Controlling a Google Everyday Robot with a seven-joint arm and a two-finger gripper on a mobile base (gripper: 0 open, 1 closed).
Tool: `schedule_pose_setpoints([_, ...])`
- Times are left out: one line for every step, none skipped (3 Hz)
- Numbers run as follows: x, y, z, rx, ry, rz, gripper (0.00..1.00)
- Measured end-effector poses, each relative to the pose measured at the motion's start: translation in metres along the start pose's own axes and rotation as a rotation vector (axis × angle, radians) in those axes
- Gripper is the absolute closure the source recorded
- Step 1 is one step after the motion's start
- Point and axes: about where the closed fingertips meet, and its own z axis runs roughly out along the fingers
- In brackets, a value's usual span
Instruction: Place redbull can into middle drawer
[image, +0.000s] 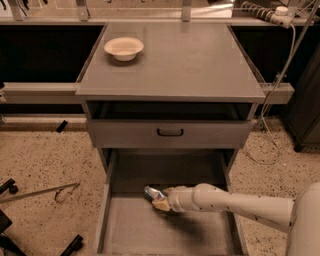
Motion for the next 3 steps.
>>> schedule_pose_setpoints([0.0, 0.0, 0.0, 0.0, 0.0, 0.0, 0.11])
schedule_pose_setpoints([0.0, 0.0, 0.0, 0.0, 0.0, 0.0, 0.0])
schedule_pose_setpoints([0.0, 0.0, 0.0, 0.0, 0.0, 0.0, 0.0])
